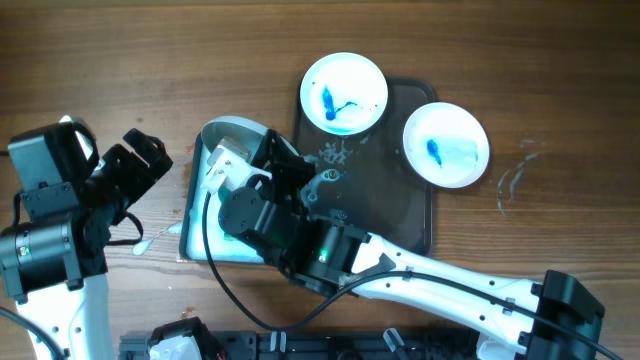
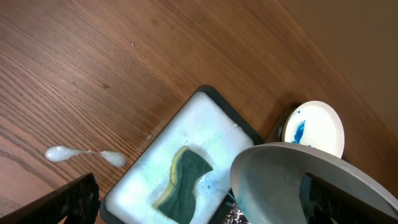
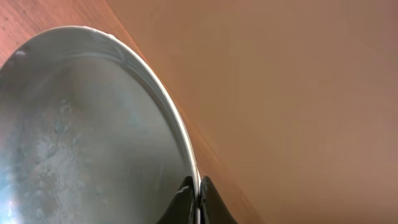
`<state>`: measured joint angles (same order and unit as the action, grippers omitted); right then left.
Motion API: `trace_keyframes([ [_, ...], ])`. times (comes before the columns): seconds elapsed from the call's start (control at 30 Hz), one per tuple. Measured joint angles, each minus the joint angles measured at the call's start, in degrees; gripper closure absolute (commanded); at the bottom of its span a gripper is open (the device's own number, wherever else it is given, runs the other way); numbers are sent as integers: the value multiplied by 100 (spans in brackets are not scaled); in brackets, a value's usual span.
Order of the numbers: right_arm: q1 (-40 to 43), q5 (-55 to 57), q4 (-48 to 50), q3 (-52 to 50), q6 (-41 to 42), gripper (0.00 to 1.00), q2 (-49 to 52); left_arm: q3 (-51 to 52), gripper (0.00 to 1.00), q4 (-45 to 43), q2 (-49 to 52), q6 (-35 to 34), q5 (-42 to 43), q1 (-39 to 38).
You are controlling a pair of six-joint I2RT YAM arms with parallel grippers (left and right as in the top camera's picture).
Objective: Clean dirty plates on tray and stack at the side
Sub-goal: 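Lift the plate with the right gripper and tilt it over the basin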
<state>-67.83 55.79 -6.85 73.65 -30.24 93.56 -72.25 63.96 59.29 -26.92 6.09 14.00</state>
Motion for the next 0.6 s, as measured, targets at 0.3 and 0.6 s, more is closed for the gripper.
trace_keyframes([
  [0.3,0,0,177,0,-155,96,0,0,0,2,2,0,0,0],
  [0.6,0,0,271,0,-155,96,0,0,0,0,2,0,0,0],
])
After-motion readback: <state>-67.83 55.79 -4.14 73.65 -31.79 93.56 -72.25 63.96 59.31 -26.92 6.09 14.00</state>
